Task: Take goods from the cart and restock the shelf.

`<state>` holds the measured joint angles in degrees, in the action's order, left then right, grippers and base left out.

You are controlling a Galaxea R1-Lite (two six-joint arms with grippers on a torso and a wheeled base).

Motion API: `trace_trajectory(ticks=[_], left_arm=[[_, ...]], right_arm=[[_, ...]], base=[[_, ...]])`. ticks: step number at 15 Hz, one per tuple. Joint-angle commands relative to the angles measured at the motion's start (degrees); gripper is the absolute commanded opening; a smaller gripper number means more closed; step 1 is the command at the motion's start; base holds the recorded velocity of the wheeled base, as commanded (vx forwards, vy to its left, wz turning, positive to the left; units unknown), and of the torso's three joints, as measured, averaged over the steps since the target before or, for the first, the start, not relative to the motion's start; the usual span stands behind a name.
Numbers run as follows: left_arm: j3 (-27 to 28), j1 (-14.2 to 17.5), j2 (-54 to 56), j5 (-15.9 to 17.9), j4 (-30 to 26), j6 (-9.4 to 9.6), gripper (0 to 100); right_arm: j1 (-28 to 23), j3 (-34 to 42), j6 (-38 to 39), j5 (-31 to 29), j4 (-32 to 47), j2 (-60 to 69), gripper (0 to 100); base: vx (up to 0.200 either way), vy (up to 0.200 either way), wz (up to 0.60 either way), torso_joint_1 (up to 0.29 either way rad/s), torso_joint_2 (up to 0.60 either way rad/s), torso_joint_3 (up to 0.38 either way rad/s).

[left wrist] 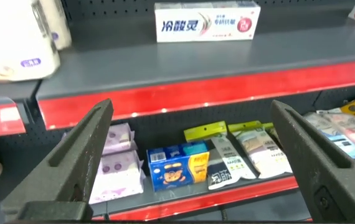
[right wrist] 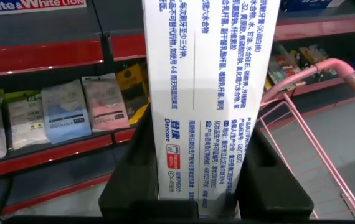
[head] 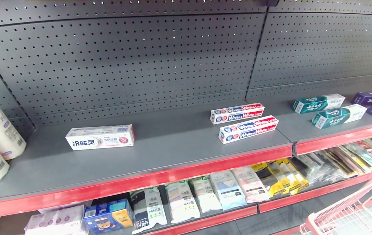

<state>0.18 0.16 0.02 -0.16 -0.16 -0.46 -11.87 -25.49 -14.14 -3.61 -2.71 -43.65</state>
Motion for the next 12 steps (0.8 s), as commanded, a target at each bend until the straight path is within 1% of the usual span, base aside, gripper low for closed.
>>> trace_trajectory(ticks=[1,12], left_arm=[[0.0,0.0,0.0,0.0,0.0,0.02,100],[0.0,0.0,0.0,0.0,0.0,-0.06,100]], right_arm=[[-0.2,0.0,-0.1,0.1,0.0,-0.1,0],[-0.3,0.4,-1.4,0.2,0.0,-0.3,0]], base=[[0.000,0.000,0.00,0.178,-0.36,-0.203],[0.000,0.000,0.00,0.167,-0.35,-0.184]])
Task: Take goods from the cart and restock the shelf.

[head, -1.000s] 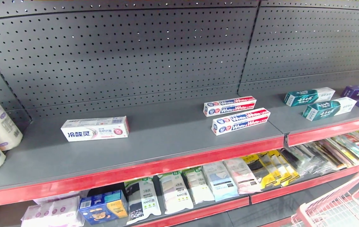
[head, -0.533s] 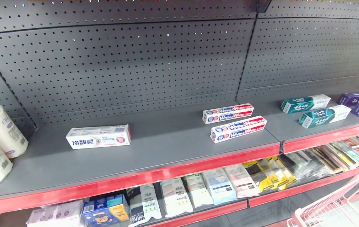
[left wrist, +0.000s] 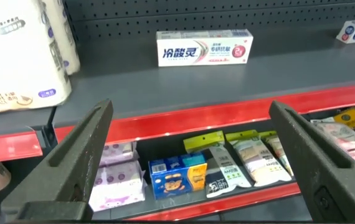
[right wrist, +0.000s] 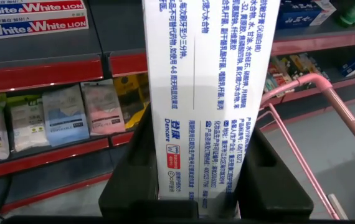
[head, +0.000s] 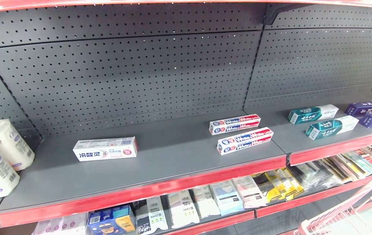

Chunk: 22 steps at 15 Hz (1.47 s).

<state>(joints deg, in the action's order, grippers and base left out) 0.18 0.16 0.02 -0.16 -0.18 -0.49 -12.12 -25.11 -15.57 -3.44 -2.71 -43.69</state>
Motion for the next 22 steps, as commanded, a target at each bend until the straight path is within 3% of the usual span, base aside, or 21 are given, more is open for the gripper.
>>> trace_trajectory(ticks=[1,16,19,22], left_arm=[[0.0,0.0,0.0,0.0,0.0,0.05,100],[0.0,0.0,0.0,0.0,0.0,-0.04,100],[0.0,0.0,0.0,0.0,0.0,0.05,100],[0.0,0.0,0.0,0.0,0.0,0.05,100]], right_arm=[[0.0,0.2,-0.7,0.0,0.0,-0.2,0],[-0.8,0.7,-1.3,0.1,-0.2,0.6,0],[0.7,0.8,0.1,9.0,-0.5,2.6,0],[0.8,1.0,-0.6,12.0,-0.6,3.6,0]], base=[[0.000,0.000,0.00,0.144,-0.29,-0.154],[0.000,0.000,0.08,0.018,-0.04,-0.020],[0.000,0.000,0.00,0.000,0.00,0.000],[0.000,0.000,0.00,0.000,0.00,0.000]])
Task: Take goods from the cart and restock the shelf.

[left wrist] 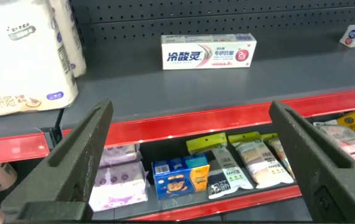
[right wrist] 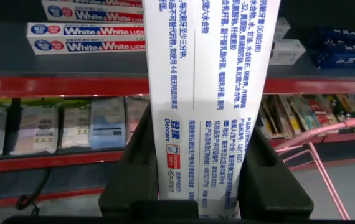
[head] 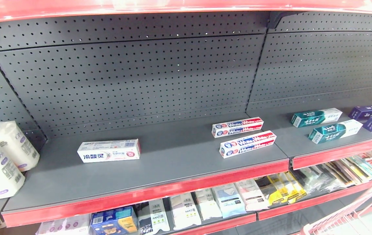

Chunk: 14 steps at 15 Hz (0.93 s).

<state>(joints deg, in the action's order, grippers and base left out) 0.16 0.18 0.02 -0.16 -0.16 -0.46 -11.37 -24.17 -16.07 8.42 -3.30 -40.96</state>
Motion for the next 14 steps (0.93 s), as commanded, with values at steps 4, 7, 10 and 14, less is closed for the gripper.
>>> trace_trajectory(ticks=[4,7,10,14], left_arm=[[0.0,0.0,0.0,0.0,0.0,-0.06,100],[0.0,0.0,0.0,0.0,0.0,-0.06,100],[0.0,0.0,0.0,0.0,0.0,0.02,100],[0.1,-0.6,-1.7,0.9,-0.1,2.13,100]], right_arm=[[-0.9,-4.0,0.7,-4.6,0.1,0.7,0],[-0.4,-3.5,1.0,-4.4,0.6,3.0,0],[-0.6,-3.2,0.6,-5.1,0.1,4.3,0],[-1.2,-1.8,-0.5,-5.9,0.8,8.1,0]], base=[[0.000,0.000,0.00,0.000,0.00,0.000],[0.000,0.000,0.00,0.000,0.00,0.000],[0.000,0.000,0.00,0.000,0.00,0.000],[0.000,0.000,0.00,0.000,0.00,0.000]])
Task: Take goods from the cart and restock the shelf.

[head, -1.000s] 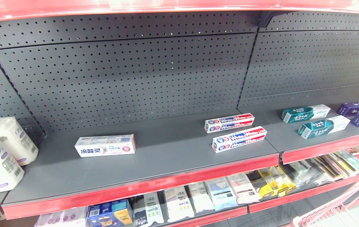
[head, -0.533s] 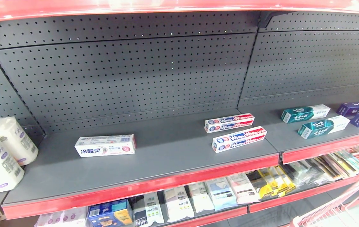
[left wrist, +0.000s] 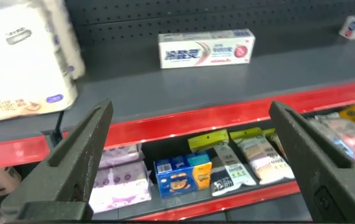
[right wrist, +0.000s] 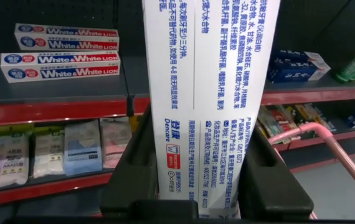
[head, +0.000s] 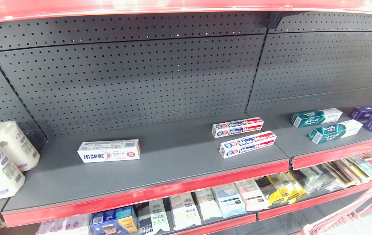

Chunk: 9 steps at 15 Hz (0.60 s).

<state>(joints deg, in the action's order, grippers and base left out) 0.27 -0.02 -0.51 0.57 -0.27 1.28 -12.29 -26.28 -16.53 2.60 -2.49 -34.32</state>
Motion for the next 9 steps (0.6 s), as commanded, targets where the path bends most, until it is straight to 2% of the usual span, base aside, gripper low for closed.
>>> trace_trajectory(ticks=[1,3,5,6,7,8,9], left_arm=[[0.0,-0.4,-1.2,0.2,0.0,0.39,100],[0.1,-0.4,-0.5,2.6,0.2,2.94,100],[0.3,-0.4,-0.3,3.0,0.3,3.47,100],[17.5,-2.4,-14.7,5.6,0.2,0.39,100],[29.3,-3.2,-28.1,5.2,0.3,-5.24,100],[39.5,-3.0,-37.7,4.9,-0.5,-9.89,100],[43.7,-2.2,-46.3,4.0,-1.9,-9.72,100]], right_arm=[[-0.3,0.3,-0.1,0.0,0.0,1.4,0],[-0.3,0.1,-0.1,-0.8,0.0,0.9,0],[-0.4,-0.3,-0.2,-1.9,-0.1,-0.4,0],[-0.1,-0.9,-0.2,-2.0,-0.2,-1.5,0],[0.1,-1.1,-0.2,-1.7,-0.2,-2.1,0],[0.2,-0.9,-0.2,-1.6,-0.2,-2.9,0],[0.3,-0.6,-0.2,-1.5,-0.3,-3.1,0]], base=[[0.000,0.000,0.00,0.000,0.00,0.000],[0.000,0.000,0.00,0.000,0.00,0.000],[0.000,0.000,0.00,0.000,0.00,0.000],[0.000,0.000,0.00,0.000,0.00,0.000],[0.000,0.000,0.00,0.000,0.00,0.000],[0.000,0.000,0.00,0.000,0.00,0.000],[0.000,0.000,0.00,0.000,0.00,0.000]])
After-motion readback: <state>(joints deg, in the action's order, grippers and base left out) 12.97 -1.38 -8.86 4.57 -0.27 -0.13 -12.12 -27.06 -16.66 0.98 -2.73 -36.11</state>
